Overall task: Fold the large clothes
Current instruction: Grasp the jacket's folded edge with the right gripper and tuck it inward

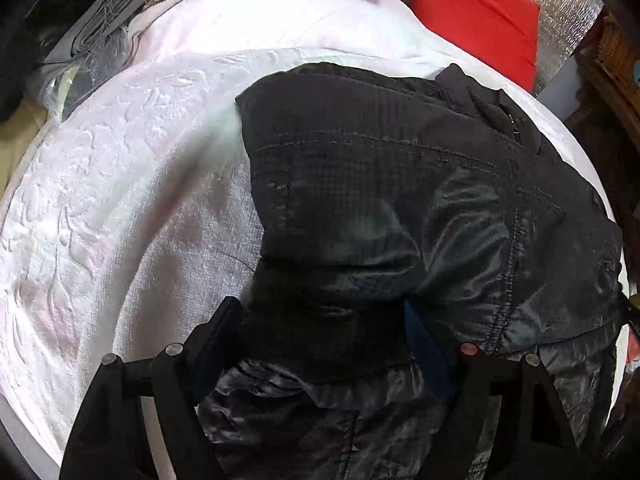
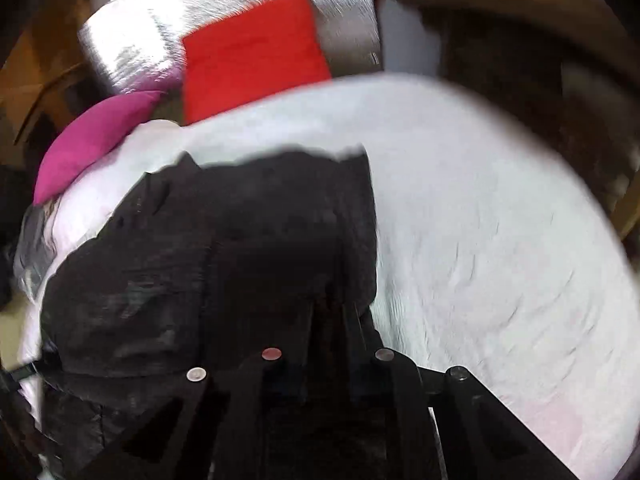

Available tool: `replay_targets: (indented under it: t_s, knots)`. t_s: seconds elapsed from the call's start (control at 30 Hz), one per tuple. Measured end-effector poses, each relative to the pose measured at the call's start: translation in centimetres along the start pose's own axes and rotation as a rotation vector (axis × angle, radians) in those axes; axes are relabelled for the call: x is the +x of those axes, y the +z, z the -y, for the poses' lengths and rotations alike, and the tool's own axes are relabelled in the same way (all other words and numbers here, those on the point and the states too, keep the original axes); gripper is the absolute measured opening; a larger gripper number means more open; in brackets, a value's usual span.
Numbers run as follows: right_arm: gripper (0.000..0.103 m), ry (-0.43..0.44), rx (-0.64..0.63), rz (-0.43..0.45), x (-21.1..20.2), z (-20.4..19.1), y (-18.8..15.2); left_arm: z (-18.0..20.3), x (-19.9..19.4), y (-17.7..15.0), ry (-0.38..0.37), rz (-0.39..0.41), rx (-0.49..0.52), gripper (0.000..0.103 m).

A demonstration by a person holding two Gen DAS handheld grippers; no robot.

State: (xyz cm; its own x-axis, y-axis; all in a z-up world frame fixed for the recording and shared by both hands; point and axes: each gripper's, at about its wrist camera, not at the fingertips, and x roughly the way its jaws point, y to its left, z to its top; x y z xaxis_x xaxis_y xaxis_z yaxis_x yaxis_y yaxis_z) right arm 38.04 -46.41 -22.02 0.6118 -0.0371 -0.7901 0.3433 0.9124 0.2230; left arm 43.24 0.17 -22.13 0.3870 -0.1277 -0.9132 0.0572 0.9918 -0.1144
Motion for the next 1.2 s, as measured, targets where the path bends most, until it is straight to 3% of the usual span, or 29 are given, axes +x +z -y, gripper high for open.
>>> replay_targets:
  t_s: [0.2, 0.4, 0.53, 0.63, 0.67, 0.7, 0.73, 0.83, 0.9, 0.97, 1.07, 1.13, 1.2]
  knots:
    - [0.016, 0.144, 0.076, 0.010, -1.9, 1.6, 1.0, -1.0, -2.5, 0.5, -0.005, 0.048, -0.007, 0.082]
    - [0.017, 0.188, 0.167, -0.024, -2.1, 3.7, 1.4, -3.8, -4.7, 0.1, -0.013, 0.073, -0.033, 0.087]
    - [0.018, 0.221, 0.184, -0.069, -0.6, 3.8, 0.9, -4.6, -3.7, -0.9, 0.004, 0.034, -0.052, 0.088]
    - [0.036, 0.240, 0.200, -0.088, 0.3, 3.5, 0.8, -4.6, -2.1, -0.5, -0.051, -0.009, -0.074, 0.088]
    - [0.060, 0.259, 0.204, -0.099, 0.7, 3.2, 0.8, -4.5, -1.8, -0.5, -0.068, -0.019, -0.069, 0.088]
    - [0.078, 0.288, 0.204, -0.109, 0.9, 2.9, 0.6, -4.2, -1.5, -0.6, -0.080, -0.024, -0.056, 0.088]
    - [0.078, 0.320, 0.192, -0.113, 1.0, 2.5, 0.5, -3.7, -1.3, -0.7, -0.083, -0.016, -0.029, 0.088]
    - [0.073, 0.230, 0.087, -0.063, 0.5, 0.4, 0.2, -2.2, -1.6, -0.9, -0.035, 0.027, 0.048, 0.085]
    - [0.035, 0.150, 0.037, -0.041, -0.1, -0.7, 0.1, -1.2, -1.5, -0.9, -0.022, 0.046, 0.088, 0.073]
    - [0.027, 0.102, 0.004, -0.017, -0.8, -1.0, 0.2, -0.8, -2.3, -0.9, -0.004, 0.072, 0.099, 0.065]
    - [0.018, 0.101, -0.017, 0.050, -2.8, -1.0, 0.5, -0.2, -3.0, -0.5, -0.011, 0.109, 0.114, 0.065]
    - [0.017, 0.099, -0.023, 0.094, -4.0, -1.0, 0.5, -0.4, -3.2, -0.6, -0.016, 0.115, 0.116, 0.067]
    - [0.017, 0.078, -0.022, 0.057, -3.3, -0.7, 0.3, -0.4, -2.2, -0.7, 0.012, 0.081, 0.124, 0.071]
